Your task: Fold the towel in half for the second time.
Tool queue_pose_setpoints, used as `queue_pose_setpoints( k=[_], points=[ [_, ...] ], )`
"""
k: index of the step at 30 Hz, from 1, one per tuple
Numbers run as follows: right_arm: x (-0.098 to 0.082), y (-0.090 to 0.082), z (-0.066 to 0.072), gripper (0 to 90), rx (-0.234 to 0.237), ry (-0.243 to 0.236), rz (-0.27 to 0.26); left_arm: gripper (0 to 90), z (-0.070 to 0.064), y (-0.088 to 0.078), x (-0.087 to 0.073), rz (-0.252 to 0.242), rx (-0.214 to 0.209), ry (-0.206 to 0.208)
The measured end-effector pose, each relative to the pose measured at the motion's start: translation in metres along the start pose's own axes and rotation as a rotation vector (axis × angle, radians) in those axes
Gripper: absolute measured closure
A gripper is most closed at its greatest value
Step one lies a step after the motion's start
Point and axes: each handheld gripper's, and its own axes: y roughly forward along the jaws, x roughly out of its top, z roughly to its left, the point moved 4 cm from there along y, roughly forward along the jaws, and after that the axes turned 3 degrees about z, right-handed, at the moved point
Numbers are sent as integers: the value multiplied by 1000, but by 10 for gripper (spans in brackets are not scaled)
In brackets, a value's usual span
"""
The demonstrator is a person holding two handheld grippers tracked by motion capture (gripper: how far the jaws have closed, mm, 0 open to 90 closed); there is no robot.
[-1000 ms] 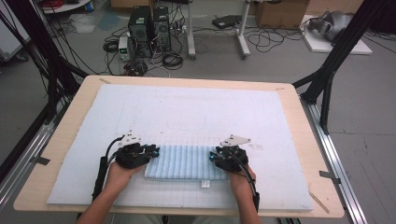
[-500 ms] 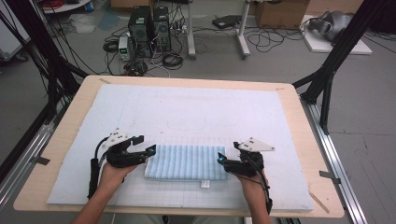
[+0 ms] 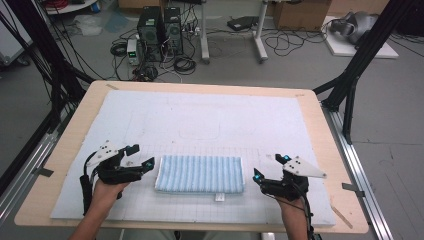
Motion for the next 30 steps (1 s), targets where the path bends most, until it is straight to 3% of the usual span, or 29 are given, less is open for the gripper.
queue_pose_setpoints(
  k=[10, 30],
  points=[
    [0, -12, -12, 116, -26, 18, -16, 171, 6, -11, 6, -26, 33, 9],
    [-4, -5, -7, 115, -17, 39, 14, 172, 9, -15, 2, -13, 47, 11]
  ],
)
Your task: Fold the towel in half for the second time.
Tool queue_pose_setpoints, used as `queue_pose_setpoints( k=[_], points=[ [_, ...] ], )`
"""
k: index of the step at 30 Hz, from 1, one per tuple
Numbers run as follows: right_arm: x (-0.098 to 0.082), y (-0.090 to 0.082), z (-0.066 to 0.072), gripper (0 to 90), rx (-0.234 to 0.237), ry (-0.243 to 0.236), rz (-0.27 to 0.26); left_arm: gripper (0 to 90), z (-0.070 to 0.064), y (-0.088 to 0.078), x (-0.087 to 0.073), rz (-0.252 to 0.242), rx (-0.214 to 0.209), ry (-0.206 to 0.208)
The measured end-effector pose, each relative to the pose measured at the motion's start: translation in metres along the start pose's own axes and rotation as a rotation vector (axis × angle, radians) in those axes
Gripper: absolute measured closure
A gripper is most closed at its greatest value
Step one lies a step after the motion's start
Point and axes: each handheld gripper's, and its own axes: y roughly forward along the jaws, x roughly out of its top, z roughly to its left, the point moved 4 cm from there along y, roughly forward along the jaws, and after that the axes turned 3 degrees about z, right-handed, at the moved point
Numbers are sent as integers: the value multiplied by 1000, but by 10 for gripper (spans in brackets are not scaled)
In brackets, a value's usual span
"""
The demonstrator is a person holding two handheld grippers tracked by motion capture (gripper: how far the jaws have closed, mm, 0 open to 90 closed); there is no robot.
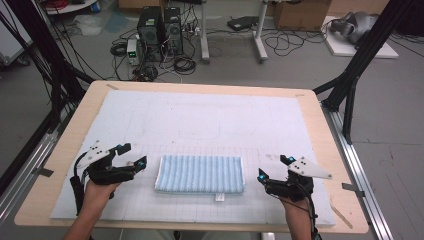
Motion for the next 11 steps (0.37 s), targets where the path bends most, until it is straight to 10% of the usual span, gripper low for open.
queue_pose_setpoints(
  k=[11],
  points=[
    [1, 0, -1, 115, 2, 4, -11, 173, 0, 1, 1, 4, 0, -7]
  ],
)
